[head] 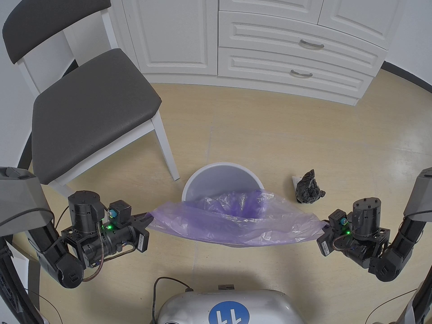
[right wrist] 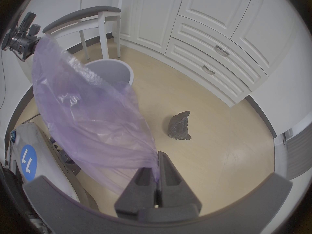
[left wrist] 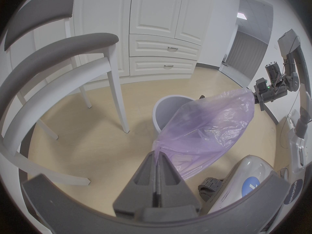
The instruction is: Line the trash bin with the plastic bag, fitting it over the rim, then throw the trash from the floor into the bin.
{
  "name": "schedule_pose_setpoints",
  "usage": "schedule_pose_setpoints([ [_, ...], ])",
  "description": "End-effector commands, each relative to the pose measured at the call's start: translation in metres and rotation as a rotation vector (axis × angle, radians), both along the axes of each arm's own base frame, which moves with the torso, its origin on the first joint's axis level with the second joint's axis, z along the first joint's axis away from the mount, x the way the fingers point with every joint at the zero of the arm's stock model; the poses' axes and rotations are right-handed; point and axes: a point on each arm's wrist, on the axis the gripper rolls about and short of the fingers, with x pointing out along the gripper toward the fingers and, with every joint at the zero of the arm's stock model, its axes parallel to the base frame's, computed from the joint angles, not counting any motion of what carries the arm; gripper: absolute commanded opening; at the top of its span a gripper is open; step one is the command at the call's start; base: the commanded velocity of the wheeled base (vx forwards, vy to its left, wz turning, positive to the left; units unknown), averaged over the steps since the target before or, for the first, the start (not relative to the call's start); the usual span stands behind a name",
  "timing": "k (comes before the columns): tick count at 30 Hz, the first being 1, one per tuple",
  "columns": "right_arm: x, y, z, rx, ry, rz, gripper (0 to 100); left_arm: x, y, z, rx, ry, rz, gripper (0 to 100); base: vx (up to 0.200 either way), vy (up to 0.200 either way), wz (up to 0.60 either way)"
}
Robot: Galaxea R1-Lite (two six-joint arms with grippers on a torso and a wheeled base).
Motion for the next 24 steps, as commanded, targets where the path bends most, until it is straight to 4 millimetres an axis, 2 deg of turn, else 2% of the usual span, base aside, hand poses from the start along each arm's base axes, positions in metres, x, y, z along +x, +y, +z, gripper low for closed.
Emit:
schedule_pose_setpoints([
  [1,0.002,0.001,-0.009,-0.016,0.029,0.002,0,0.004,-0.002,-0.013,0.014,0.037,-0.006,0,0.0,0.0,0.0],
  [4,0.002,-0.004,-0.001,-0.004,-0.001,-0.013,0,0.005,0.0,-0.01,0.009,0.024,-0.001,0,0.0,0.0,0.0],
  [7,0.002,-0.01,0.011,0.009,-0.036,-0.03,0,0.004,0.001,0.002,-0.012,-0.016,0.003,0,0.0,0.0,0.0],
  [12,0.01,-0.013,0.019,0.037,-0.085,-0.056,0,0.012,-0.003,0.014,-0.068,-0.08,0.02,0,0.0,0.0,0.0],
  [21,0.026,-0.018,0.025,0.078,-0.122,-0.103,0,0.025,-0.015,0.025,-0.192,-0.088,0.065,0,0.0,0.0,0.0],
  [24,0.024,-0.021,0.025,0.071,-0.112,-0.11,0,0.024,-0.016,0.026,-0.204,-0.082,0.077,0,0.0,0.0,0.0],
])
